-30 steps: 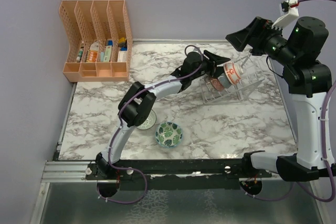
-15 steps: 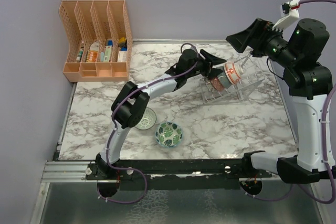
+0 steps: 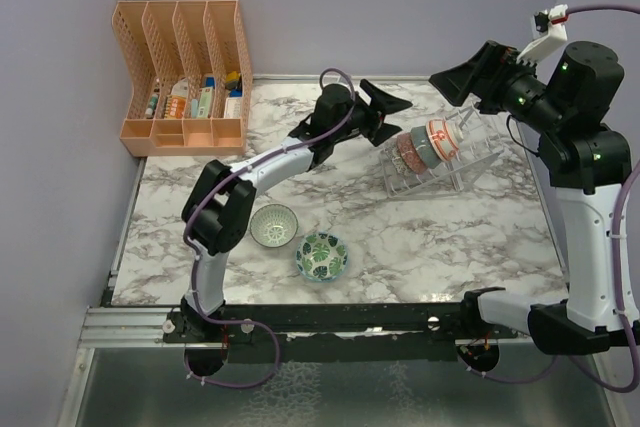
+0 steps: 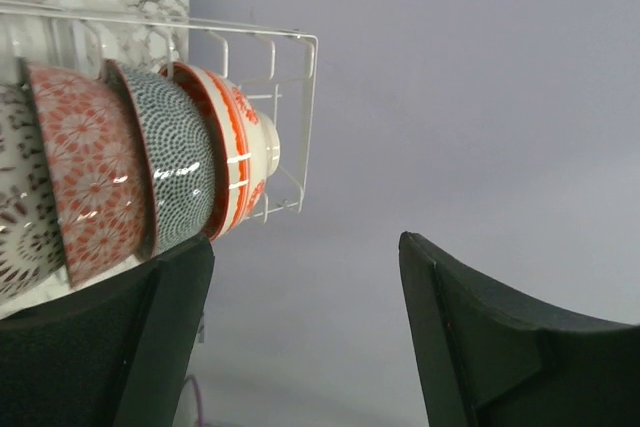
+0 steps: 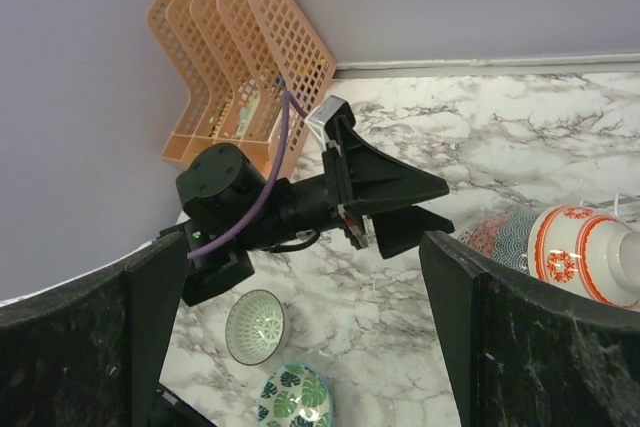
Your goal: Load the bowls into the dish rack
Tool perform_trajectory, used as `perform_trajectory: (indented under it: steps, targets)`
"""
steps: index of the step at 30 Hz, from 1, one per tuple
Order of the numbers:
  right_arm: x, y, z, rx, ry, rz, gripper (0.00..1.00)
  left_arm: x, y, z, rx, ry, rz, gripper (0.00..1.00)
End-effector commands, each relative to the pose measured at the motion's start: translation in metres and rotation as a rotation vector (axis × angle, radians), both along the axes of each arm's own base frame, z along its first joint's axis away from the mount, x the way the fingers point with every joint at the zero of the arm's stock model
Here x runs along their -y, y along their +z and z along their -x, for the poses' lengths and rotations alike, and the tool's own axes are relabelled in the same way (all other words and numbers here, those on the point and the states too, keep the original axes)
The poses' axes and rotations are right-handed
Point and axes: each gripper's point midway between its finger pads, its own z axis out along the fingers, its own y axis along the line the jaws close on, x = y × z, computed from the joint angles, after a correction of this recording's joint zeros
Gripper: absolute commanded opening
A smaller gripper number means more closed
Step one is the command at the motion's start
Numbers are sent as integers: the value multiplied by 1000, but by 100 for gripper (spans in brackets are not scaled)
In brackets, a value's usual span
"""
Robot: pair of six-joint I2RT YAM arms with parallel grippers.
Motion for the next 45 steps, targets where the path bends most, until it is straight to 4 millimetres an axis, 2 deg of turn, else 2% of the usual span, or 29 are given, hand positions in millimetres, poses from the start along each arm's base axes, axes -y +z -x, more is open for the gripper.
perform_trajectory:
  steps: [1,7,12,16,19,22,26,35,40,45]
  targets:
    - [-2,12,9,44,26,-8,100,-34,27,11,139,14,-85,80]
    - [-2,11,10,39,36,1,100,-99,15,30,223,43,-303,85]
    - [-5,9,12,40,60,9,100,-158,-25,63,233,45,-597,86]
    - [-5,4,13,28,64,26,100,-210,-62,94,167,44,-854,82]
    - [-6,-6,13,5,71,28,100,-240,-86,117,123,31,-982,77]
    - [-11,-18,13,-32,96,10,100,-259,-118,137,72,3,-1060,71]
    - [-15,-25,13,-53,117,-9,100,-268,-148,153,53,-29,-1096,64]
    - [-14,-25,18,-55,118,-3,100,-264,-187,159,51,-114,-1211,59]
    - [-12,-25,22,-51,113,4,100,-253,-197,158,65,-153,-1242,55]
    - [-11,-22,24,-39,107,12,100,-253,-203,156,67,-175,-1286,53]
